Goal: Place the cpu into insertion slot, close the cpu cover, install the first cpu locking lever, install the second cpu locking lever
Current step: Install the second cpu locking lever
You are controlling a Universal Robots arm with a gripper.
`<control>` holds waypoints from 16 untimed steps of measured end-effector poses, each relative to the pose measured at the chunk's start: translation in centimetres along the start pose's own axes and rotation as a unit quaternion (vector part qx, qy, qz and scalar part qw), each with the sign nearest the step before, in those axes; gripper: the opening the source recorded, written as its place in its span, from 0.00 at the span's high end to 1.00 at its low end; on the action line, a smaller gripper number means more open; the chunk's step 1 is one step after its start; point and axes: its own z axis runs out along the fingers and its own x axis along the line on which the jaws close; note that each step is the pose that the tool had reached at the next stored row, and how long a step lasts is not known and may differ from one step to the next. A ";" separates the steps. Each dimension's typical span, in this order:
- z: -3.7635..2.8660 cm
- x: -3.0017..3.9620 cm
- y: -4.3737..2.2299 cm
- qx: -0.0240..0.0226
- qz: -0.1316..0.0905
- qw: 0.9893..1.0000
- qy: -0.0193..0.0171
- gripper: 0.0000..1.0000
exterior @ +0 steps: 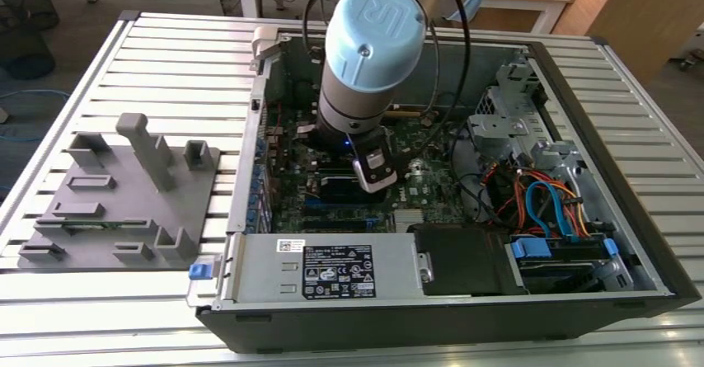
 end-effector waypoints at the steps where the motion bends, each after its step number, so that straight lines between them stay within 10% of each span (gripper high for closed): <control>1: -0.02 0.01 -0.01 0.000 0.000 1.000 0.000 0.90; 16: -0.74 0.05 0.03 0.000 0.000 1.000 0.000 0.90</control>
